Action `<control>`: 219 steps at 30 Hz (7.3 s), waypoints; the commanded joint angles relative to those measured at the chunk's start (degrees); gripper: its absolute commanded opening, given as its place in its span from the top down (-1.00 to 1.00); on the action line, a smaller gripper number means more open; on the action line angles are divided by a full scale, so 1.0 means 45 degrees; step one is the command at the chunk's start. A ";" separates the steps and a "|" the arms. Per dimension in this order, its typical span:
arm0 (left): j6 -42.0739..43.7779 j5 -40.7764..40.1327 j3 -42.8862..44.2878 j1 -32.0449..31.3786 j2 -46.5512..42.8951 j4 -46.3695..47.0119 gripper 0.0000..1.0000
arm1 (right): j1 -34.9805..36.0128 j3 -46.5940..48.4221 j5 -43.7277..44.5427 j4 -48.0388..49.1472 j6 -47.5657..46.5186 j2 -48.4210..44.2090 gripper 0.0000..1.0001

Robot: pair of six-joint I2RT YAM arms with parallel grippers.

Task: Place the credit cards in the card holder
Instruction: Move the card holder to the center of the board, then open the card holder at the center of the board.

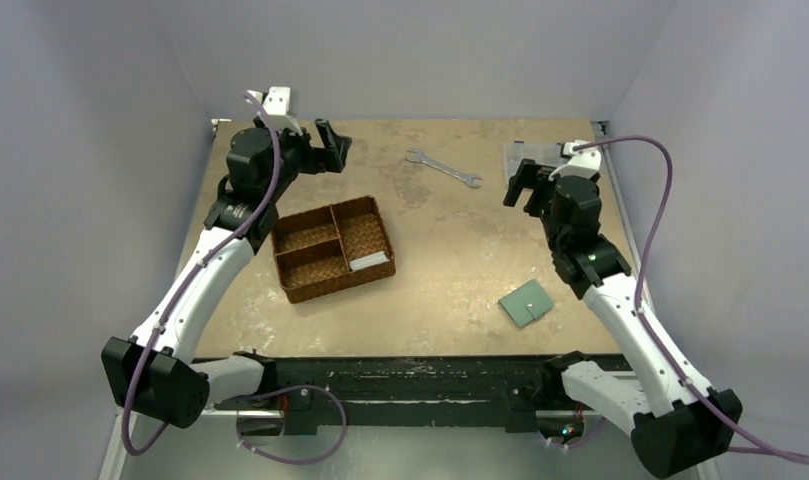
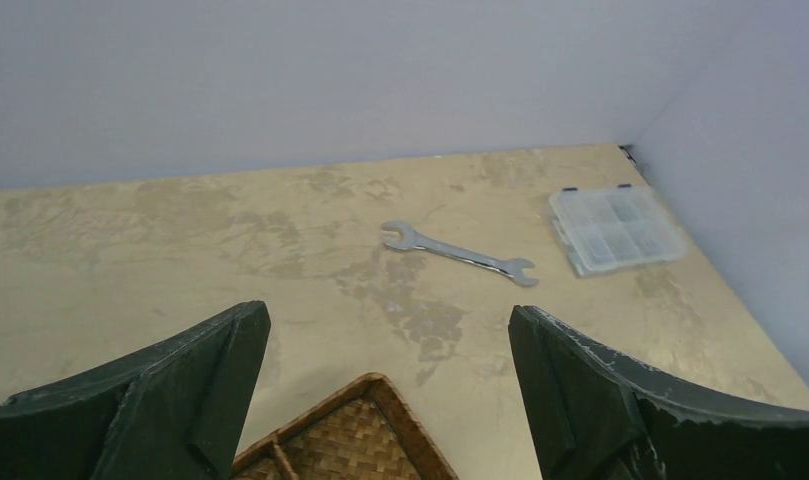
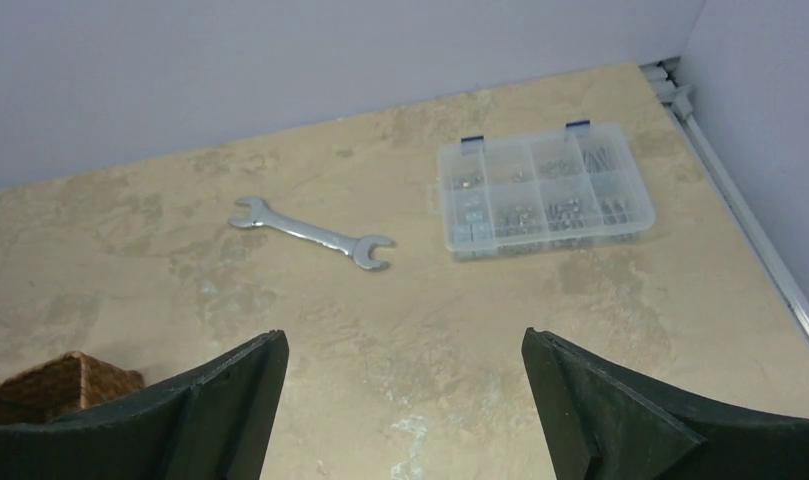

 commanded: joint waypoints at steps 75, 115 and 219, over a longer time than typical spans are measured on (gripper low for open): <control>-0.7153 0.1867 -0.3813 -0.8699 0.7732 0.4636 0.02 | -0.1525 -0.7424 -1.0192 0.0657 0.5639 0.2668 0.44; -0.6783 0.1233 -0.3802 -0.8151 0.6057 0.4733 1.00 | 0.5785 -0.3230 -0.0894 -0.2895 0.7732 0.4666 0.05; -0.5828 0.2500 -0.2096 -0.7883 0.7889 0.3473 0.44 | 0.1541 -0.3642 -0.0084 -0.4451 0.6626 0.0852 0.26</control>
